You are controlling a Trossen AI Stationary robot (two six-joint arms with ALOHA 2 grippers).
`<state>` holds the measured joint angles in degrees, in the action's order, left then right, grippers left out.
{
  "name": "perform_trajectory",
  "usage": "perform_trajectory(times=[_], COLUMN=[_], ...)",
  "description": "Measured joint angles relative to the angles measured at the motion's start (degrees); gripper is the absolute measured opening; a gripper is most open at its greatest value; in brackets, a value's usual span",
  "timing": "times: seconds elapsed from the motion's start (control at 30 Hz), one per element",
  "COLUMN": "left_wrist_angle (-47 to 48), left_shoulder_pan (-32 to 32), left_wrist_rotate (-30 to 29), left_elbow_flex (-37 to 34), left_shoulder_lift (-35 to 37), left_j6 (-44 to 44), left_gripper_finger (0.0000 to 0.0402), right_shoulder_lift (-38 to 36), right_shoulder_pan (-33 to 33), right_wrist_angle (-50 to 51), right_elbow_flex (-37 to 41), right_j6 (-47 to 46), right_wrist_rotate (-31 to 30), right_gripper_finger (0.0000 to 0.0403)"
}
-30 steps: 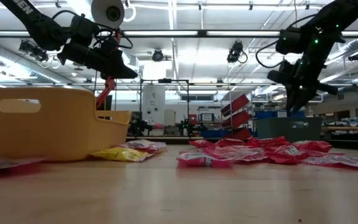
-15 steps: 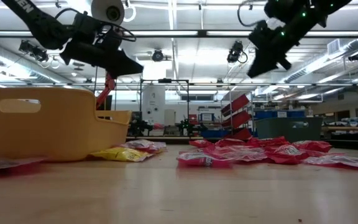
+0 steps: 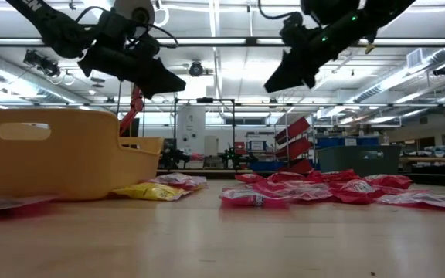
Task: Sort candy
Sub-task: Put the yellow candy pack into the blue bin
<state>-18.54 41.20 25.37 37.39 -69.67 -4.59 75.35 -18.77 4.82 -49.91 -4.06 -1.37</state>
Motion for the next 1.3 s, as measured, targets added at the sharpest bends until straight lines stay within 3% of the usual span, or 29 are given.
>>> perform_trajectory(times=[0.23, 0.77, 1.3], left_wrist_angle=[2.95, 4.66, 12.80], left_shoulder_pan=[-0.12, -0.12, -0.12], left_wrist_rotate=[-3.18, -6.11, -7.43], left_elbow_flex=[0.00, 0.00, 0.00], left_shoulder_lift=[0.00, 0.00, 0.00], left_j6=[4.03, 4.91, 4.89], left_gripper_finger=[0.0129, 0.0129, 0.0129], right_shoulder_lift=[7.51, 24.60, 37.45], right_shoulder_pan=[0.86, 3.35, 6.29], right_wrist_angle=[-6.40, -5.96, -6.94], right_elbow_flex=[-0.10, -14.32, -22.32], right_j6=[-0.62, 1.91, 2.78], right_wrist_rotate=[0.04, 1.49, 1.53], right_gripper_finger=[0.0071, 0.0072, 0.0087])
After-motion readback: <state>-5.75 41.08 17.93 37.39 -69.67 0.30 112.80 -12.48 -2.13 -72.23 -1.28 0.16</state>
